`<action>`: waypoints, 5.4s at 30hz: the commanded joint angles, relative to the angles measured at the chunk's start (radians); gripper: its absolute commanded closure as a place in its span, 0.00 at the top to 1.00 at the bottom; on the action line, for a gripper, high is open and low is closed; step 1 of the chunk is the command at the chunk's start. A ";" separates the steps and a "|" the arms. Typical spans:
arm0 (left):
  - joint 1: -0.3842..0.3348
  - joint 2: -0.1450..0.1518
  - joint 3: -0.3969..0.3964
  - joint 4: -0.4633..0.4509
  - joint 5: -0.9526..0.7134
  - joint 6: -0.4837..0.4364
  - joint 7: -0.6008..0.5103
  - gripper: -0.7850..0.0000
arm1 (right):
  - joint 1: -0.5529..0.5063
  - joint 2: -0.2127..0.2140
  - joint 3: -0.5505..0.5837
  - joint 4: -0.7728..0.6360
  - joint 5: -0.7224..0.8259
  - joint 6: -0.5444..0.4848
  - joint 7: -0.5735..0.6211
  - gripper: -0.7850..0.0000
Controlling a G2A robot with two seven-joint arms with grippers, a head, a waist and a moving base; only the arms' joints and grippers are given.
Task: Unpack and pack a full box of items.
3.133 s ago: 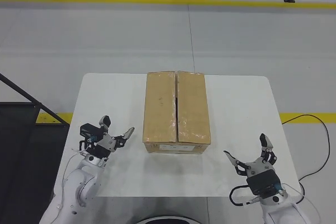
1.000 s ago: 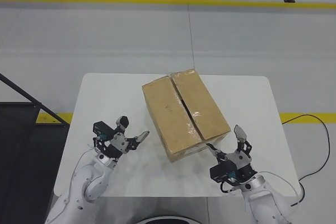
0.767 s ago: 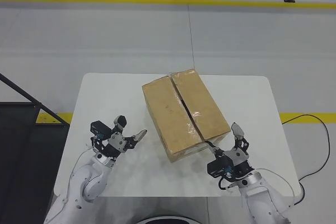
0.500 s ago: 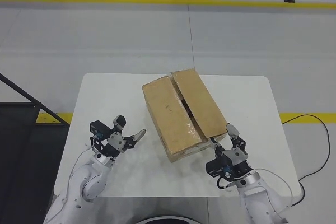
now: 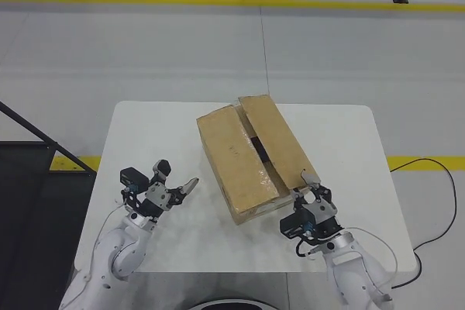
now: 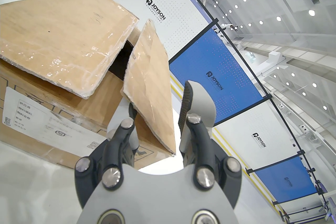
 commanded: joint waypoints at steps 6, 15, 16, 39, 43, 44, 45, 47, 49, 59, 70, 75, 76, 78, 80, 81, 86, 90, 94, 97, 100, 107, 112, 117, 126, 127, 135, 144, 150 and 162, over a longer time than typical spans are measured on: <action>0.006 0.000 -0.046 -0.012 -0.043 0.042 0.014 1.00 | 0.014 -0.002 -0.005 0.006 0.015 -0.005 -0.021 0.00; 0.023 0.004 -0.113 -0.037 -0.064 0.057 0.024 1.00 | -0.011 0.003 -0.006 -0.004 -0.011 -0.037 -0.119 0.00; 0.024 0.005 -0.118 -0.040 -0.054 0.057 0.023 1.00 | -0.019 0.005 -0.005 -0.009 -0.015 -0.040 -0.134 0.00; 0.056 0.049 -0.079 -0.007 0.475 -0.242 0.101 1.00 | -0.171 0.028 0.059 -0.090 -0.004 -0.074 -0.347 1.00; 0.053 0.050 -0.055 -0.005 0.467 -0.273 0.090 1.00 | -0.194 0.031 0.075 -0.099 -0.003 -0.057 -0.362 1.00; 0.051 0.051 -0.050 -0.005 0.466 -0.281 0.083 1.00 | -0.198 0.031 0.078 -0.100 -0.001 -0.054 -0.365 1.00; 0.050 0.051 -0.046 -0.005 0.466 -0.278 0.076 1.00 | -0.201 0.032 0.081 -0.100 0.001 -0.050 -0.368 1.00; 0.047 0.049 -0.031 -0.005 0.460 -0.268 0.064 1.00 | -0.206 0.033 0.086 -0.100 0.006 -0.046 -0.375 1.00; 0.042 0.047 -0.015 -0.003 0.448 -0.259 0.050 1.00 | -0.208 0.034 0.091 -0.098 0.011 -0.044 -0.383 1.00; 0.024 0.040 0.071 -0.024 0.399 -0.268 -0.017 1.00 | -0.211 0.036 0.121 -0.076 0.066 -0.026 -0.412 1.00; -0.004 0.037 0.149 -0.037 0.388 -0.301 -0.067 1.00 | -0.230 0.031 0.233 -0.025 0.318 -0.015 -0.286 1.00; 0.006 0.043 0.088 -0.055 0.324 -0.280 -0.026 1.00 | -0.227 0.037 0.268 0.012 0.319 -0.088 -0.269 1.00; 0.010 0.046 0.067 -0.060 0.300 -0.288 -0.019 1.00 | -0.228 0.038 0.275 0.019 0.312 -0.101 -0.274 1.00; 0.021 0.052 0.021 -0.071 0.248 -0.312 -0.009 1.00 | -0.226 0.040 0.290 0.038 0.309 -0.114 -0.281 1.00; 0.032 0.057 -0.025 -0.081 0.203 -0.321 -0.005 1.00 | -0.213 0.041 0.303 0.065 0.312 -0.113 -0.263 1.00; 0.037 0.059 -0.045 -0.085 0.185 -0.317 -0.003 1.00 | -0.203 0.040 0.303 0.075 0.315 -0.113 -0.253 1.00; 0.056 0.062 -0.103 -0.094 0.117 -0.272 0.003 1.00 | -0.149 0.040 0.284 0.114 0.333 -0.156 -0.264 1.00; 0.064 0.060 -0.127 -0.097 0.054 -0.217 0.012 1.00 | -0.110 0.039 0.258 0.133 0.329 -0.170 -0.259 1.00; 0.077 0.060 -0.144 -0.105 0.021 -0.197 0.014 1.00 | -0.070 0.037 0.237 0.153 0.337 -0.172 -0.253 1.00; 0.087 0.060 -0.154 -0.110 0.010 -0.189 0.015 1.00 | -0.042 0.036 0.224 0.167 0.341 -0.175 -0.247 1.00; 0.099 0.059 -0.161 -0.113 -0.002 -0.175 0.024 1.00 | -0.010 0.034 0.208 0.181 0.342 -0.182 -0.232 1.00; 0.114 0.051 -0.170 -0.129 -0.055 -0.061 0.026 1.00 | 0.084 0.029 0.176 0.218 0.368 -0.184 -0.191 1.00; 0.122 0.048 -0.172 -0.144 -0.067 -0.028 0.020 1.00 | 0.141 0.024 0.156 0.237 0.397 -0.181 -0.157 1.00; 0.138 0.046 -0.174 -0.164 -0.068 -0.016 0.028 1.00 | 0.200 0.021 0.127 0.269 0.380 -0.193 -0.117 1.00; 0.149 0.041 -0.161 -0.180 -0.061 0.002 0.035 1.00 | 0.268 0.018 0.110 0.338 0.398 -0.215 -0.124 1.00; 0.145 0.040 -0.157 -0.177 -0.061 0.005 0.032 1.00 | 0.276 0.018 0.110 0.345 0.398 -0.220 -0.125 1.00; 0.137 0.035 -0.137 -0.173 -0.053 0.023 0.029 1.00 | 0.339 0.018 0.111 0.384 0.407 -0.241 -0.118 1.00; 0.110 0.014 -0.095 -0.184 -0.059 0.286 -0.010 1.00 | 0.299 0.024 0.156 0.364 0.431 -0.233 -0.202 1.00; -0.002 0.002 -0.064 -0.165 -0.007 0.439 -0.070 1.00 | 0.132 0.044 0.253 0.248 0.382 -0.277 -0.337 1.00; -0.167 0.021 -0.137 -0.056 0.146 0.248 -0.116 1.00 | -0.198 0.055 0.413 0.004 0.317 -0.194 -0.413 1.00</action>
